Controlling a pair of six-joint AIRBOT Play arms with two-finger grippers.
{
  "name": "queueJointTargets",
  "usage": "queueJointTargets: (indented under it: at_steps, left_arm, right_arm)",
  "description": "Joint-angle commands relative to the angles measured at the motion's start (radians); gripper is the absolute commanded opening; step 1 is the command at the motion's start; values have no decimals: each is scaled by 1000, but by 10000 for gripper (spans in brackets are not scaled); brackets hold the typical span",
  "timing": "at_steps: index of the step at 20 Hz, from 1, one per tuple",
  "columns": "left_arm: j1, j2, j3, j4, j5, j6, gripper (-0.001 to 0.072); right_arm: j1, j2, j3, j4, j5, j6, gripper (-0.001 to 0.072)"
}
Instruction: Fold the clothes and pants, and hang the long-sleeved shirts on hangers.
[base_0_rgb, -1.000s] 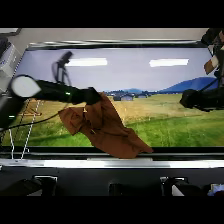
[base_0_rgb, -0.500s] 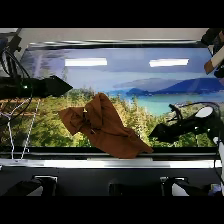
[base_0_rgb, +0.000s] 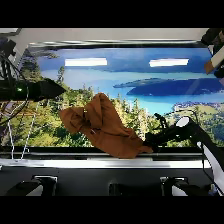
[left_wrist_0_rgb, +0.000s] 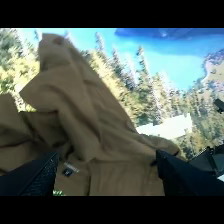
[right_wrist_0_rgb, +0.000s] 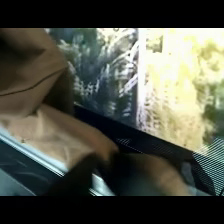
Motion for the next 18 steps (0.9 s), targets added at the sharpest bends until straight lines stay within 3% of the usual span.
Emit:
queueJointTargets:
  at_steps: [1, 3, 8, 10, 18]
  left_arm:
    - [151, 50, -150, 2, -38, 1, 706]
    - [278, 66, -322, -5, -27, 8, 706]
    - [433, -37, -647, -226, 191, 229, 706]
    - [431, -120, -668, -233, 252, 237, 706]
    - [431, -376, -666, -522, 291, 460, 697]
  right_arm:
    - [18, -6, -5, 12, -7, -13, 32]
    - [18, 25, -5, 51, 13, -23, 32]
    - [18, 110, -5, 114, 69, -6, 31]
    - [18, 135, -5, 137, 82, 32, 31]
    - [18, 183, -5, 176, 121, 81, 32]
